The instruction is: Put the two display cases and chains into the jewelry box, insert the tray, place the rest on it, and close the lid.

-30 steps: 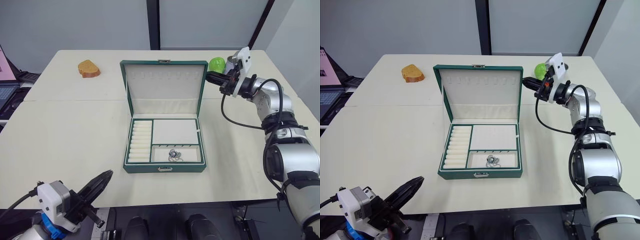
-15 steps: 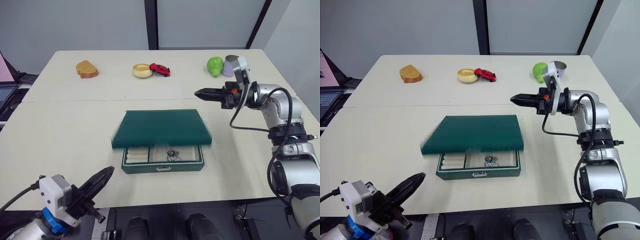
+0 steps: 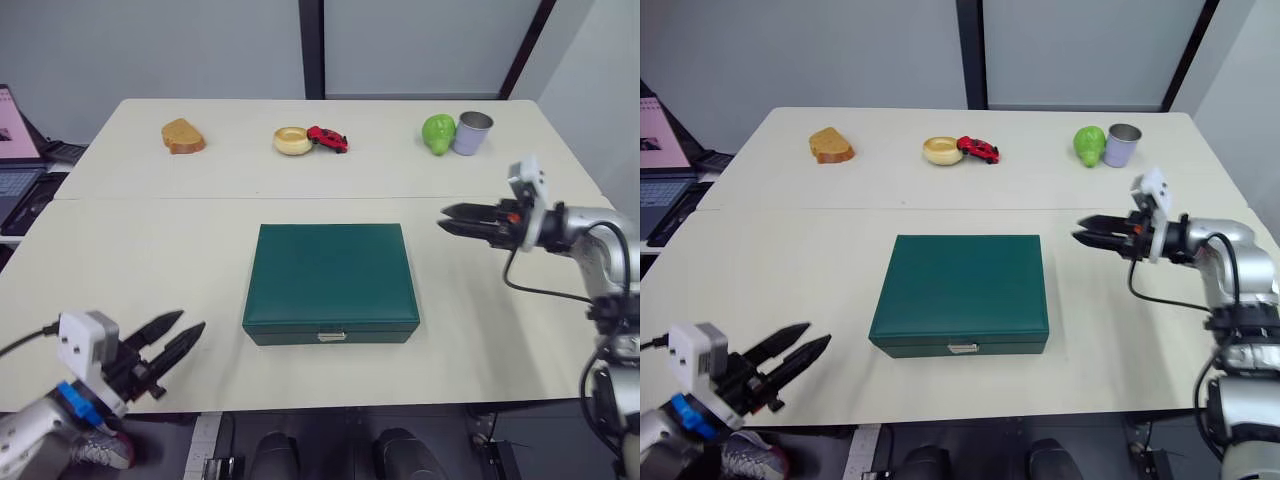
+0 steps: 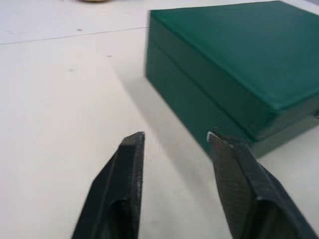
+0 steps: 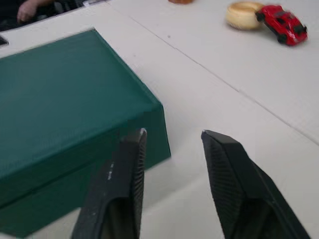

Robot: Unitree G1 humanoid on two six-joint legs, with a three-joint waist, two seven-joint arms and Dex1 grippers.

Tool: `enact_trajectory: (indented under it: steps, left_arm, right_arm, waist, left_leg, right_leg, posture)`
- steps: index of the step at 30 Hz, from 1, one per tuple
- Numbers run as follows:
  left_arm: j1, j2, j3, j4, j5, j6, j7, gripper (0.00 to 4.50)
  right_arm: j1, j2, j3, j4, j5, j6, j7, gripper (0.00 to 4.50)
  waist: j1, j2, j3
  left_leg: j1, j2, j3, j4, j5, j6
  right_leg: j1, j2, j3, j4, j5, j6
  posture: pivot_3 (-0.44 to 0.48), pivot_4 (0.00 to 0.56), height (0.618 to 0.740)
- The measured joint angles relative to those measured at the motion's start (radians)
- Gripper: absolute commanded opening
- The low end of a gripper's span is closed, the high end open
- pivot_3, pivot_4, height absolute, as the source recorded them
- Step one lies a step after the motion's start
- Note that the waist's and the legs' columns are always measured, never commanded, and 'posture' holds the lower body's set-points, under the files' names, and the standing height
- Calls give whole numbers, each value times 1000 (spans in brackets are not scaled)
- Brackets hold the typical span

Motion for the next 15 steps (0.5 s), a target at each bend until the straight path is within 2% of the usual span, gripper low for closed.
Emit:
enact_trajectory:
  steps: [4, 6, 10, 15]
  left_arm:
    - [-172, 79, -21, 191, 38, 29, -17, 4444]
    - [-247, 101, -40, 270, 64, 28, -34, 4500]
    - [-364, 118, -94, 374, 95, 29, -90, 4500]
    - [-409, 130, -136, 433, 150, 27, -120, 4500]
  right_arm:
    - [175, -40, -80, -53, 3, -12, -35, 3897]
    - [237, -41, -104, -78, 4, -23, -56, 4466]
    - [320, -38, -138, -104, 2, -67, -97, 4466]
    - [375, -33, -154, -117, 2, -100, -130, 4466]
  waist:
    - [8, 0, 0]
    - [7, 0, 0]
    - [6, 1, 0]
    - [6, 1, 0]
  left_leg:
    - [0, 0, 0, 0, 0, 0]
    - [0, 0, 1, 0, 0, 0]
    - [0, 1, 1, 0, 0, 0]
    - [0, 1, 2, 0, 0, 0]
  right_leg:
    - [0, 0, 0, 0, 0, 0]
    - [0, 1, 1, 0, 0, 0]
    - [0, 1, 0, 1, 0, 0]
    - [0, 1, 1, 1, 0, 0]
  posture:
    - [0, 150, 740]
    - [0, 150, 740]
    - [0, 150, 740]
    - [0, 150, 740]
